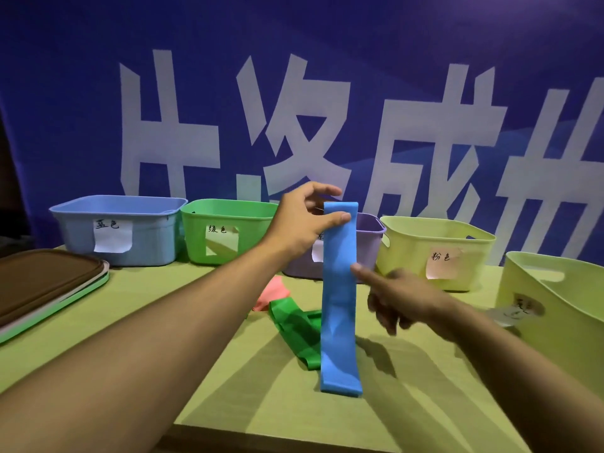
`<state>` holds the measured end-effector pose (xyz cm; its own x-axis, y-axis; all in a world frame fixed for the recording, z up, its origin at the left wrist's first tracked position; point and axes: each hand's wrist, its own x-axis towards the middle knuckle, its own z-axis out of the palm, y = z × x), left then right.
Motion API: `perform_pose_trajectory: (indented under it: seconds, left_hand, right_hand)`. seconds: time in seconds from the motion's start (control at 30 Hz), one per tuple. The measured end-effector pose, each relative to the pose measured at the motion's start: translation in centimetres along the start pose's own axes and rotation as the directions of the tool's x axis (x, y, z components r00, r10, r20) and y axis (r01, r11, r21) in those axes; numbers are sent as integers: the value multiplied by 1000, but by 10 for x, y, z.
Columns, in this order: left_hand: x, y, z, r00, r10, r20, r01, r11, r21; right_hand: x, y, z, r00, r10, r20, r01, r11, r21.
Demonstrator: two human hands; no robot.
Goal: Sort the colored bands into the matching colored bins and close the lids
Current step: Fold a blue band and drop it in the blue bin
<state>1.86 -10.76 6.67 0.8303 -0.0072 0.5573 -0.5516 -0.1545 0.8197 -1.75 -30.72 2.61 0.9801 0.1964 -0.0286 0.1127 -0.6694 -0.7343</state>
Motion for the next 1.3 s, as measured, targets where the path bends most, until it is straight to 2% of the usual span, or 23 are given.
perform_pose_trajectory:
  seconds: [0.03,0.1,0.17,0.23,0.43,0.53,0.73,0.9,1.03,1.2,1.3]
  left_hand:
    - [1,-5,1,1000,-6,-10,6,1000,-20]
    - [3,-18,5,999,-14,-35,12,998,-60]
    - [3,-33,10,999,-25,-49,20,995,-96]
    - [1,-49,15,998,-40,-49,34,992,-124]
    - [-3,-98,20,991,-110,-80,96,982,-164]
    - [-6,-115,19,995,-76,-69,67,990,-127]
    - [-2,-123,18,998,-8,-69,1,995,-100]
    - [-6,-129,18,999,-25,-37,22,997,-75]
    - [-12,-128,19,998,-55,44,59,994,-90]
    - [-15,-122,19,997,-61,54,67,990,-121]
    - [-16,-119,19,997,-60,53,66,989,-129]
  right_hand:
    - [7,-1,-3,992,-81,-97,92,988,123]
    - [23,-3,0,913,-190,-360,305,904,298]
    - [43,-6,11,799,-248,-548,472,822,317]
    - [61,-8,24,737,-287,-611,549,782,295]
    - [104,17,61,716,-329,-616,609,724,322]
    - [110,30,71,685,-381,-621,643,716,271]
    - [118,32,67,697,-449,-560,660,707,254]
    - [115,31,64,719,-381,-581,641,686,344]
    - [109,27,61,751,-308,-584,609,663,435]
    - [107,26,61,762,-289,-579,600,652,464]
    - [106,25,58,742,-313,-593,623,648,438]
